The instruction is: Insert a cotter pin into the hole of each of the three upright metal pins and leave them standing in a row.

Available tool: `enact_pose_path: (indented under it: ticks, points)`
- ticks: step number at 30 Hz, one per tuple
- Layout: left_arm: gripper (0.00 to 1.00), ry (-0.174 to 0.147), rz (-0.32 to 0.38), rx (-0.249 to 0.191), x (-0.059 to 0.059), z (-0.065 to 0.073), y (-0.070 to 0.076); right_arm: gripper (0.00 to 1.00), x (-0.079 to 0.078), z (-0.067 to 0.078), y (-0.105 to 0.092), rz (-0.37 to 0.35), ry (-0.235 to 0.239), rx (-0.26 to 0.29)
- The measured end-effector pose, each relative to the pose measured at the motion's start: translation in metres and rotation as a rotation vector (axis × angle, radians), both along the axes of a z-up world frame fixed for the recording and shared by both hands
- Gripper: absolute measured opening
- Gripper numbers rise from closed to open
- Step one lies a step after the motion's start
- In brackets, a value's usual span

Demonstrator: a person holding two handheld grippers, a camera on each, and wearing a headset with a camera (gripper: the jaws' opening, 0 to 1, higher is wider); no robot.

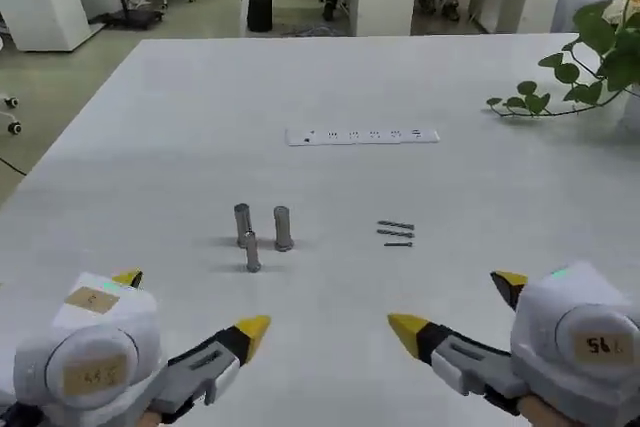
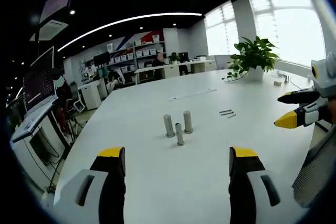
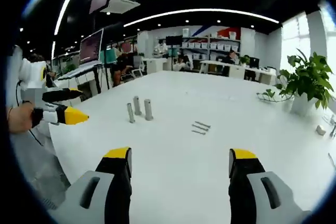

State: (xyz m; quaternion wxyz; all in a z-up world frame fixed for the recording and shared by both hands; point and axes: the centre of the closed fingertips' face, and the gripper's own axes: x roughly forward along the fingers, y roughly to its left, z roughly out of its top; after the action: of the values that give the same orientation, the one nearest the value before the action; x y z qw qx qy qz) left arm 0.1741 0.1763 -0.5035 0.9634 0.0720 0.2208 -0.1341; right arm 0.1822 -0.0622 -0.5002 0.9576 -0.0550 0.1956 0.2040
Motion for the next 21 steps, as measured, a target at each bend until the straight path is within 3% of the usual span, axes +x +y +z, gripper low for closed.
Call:
enact_pose_path:
  ticks: [2,6,11,21]
  points:
    - [0.78,0.003,-0.006,0.012,0.000,0.003,0.000,0.72,-0.001,-0.002,-0.003,0.008,0.033,-0.042]
    - [0.79,0.014,-0.010,-0.018,0.000,0.008,-0.001,0.72,0.002,0.006,-0.004,0.014,0.036,-0.023]
    - [0.79,0.024,-0.009,-0.030,0.000,0.007,-0.001,0.71,0.003,0.005,-0.002,0.044,0.080,-0.024]
    - [0.78,0.032,0.008,-0.042,0.003,0.007,0.005,0.70,0.013,0.003,-0.001,0.048,0.084,-0.012]
